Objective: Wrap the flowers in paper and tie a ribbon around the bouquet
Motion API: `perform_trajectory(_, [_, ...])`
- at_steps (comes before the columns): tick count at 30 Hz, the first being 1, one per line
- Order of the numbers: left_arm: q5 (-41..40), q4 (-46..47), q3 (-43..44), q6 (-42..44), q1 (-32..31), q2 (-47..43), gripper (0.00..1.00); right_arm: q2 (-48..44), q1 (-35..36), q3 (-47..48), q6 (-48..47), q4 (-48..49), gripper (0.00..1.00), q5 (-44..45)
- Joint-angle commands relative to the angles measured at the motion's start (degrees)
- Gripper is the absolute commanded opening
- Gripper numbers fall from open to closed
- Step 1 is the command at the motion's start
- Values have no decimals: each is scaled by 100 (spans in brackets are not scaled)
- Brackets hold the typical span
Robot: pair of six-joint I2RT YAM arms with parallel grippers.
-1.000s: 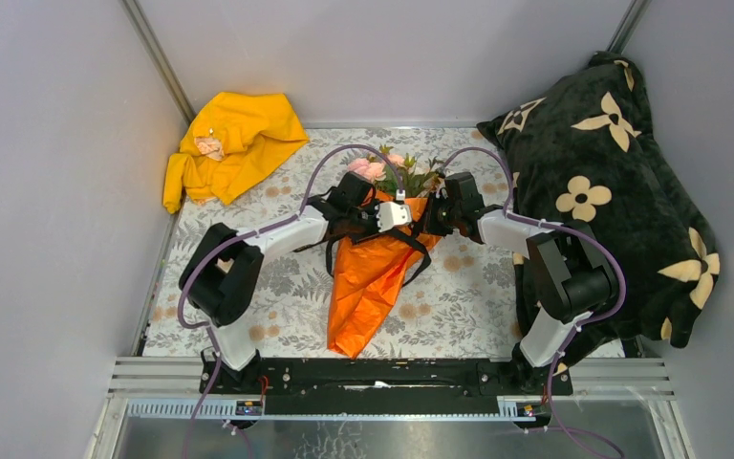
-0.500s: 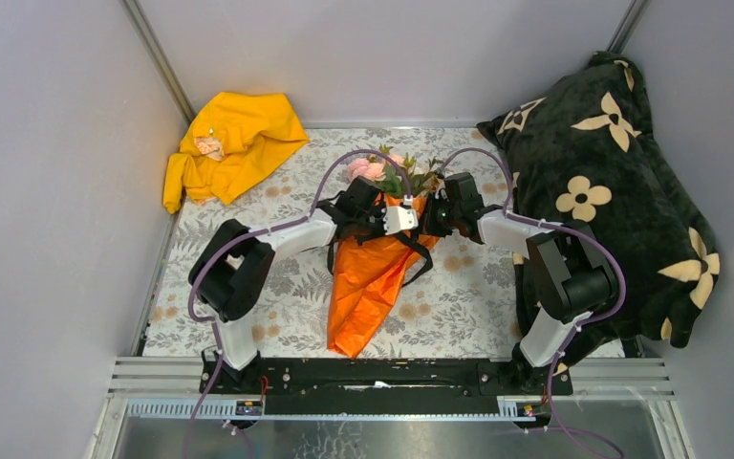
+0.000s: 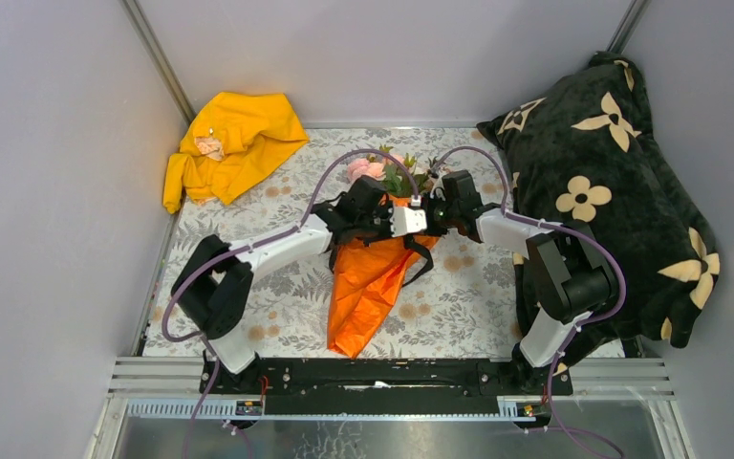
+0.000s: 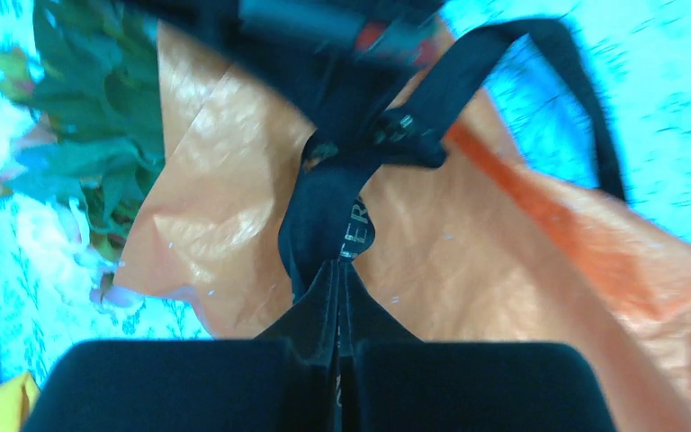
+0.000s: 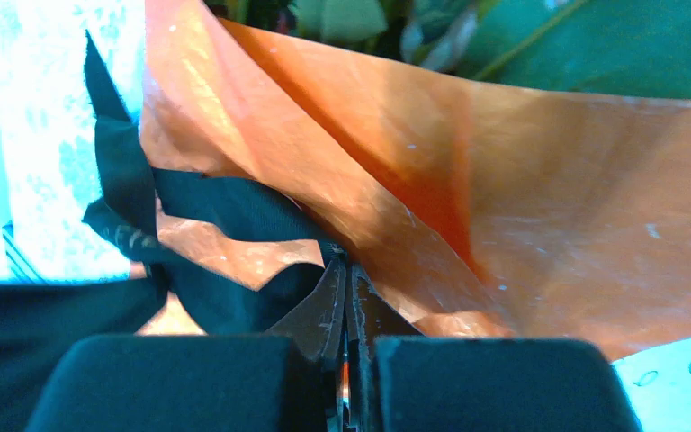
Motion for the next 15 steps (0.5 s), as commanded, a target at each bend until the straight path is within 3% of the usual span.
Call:
perform_trajectory(1, [151,-544,237,-79,-365,-301,0,-73,121,353,-212,39,0,-419])
perform_trajectory(9, [527,-893,906,-728,-265,-278,0,86,225,329,-742,-228,0,-1897])
perform_trajectory(15, [358,-549,915,-954,-66,-107,0,12,251,155,-1289,-976,0,-2170])
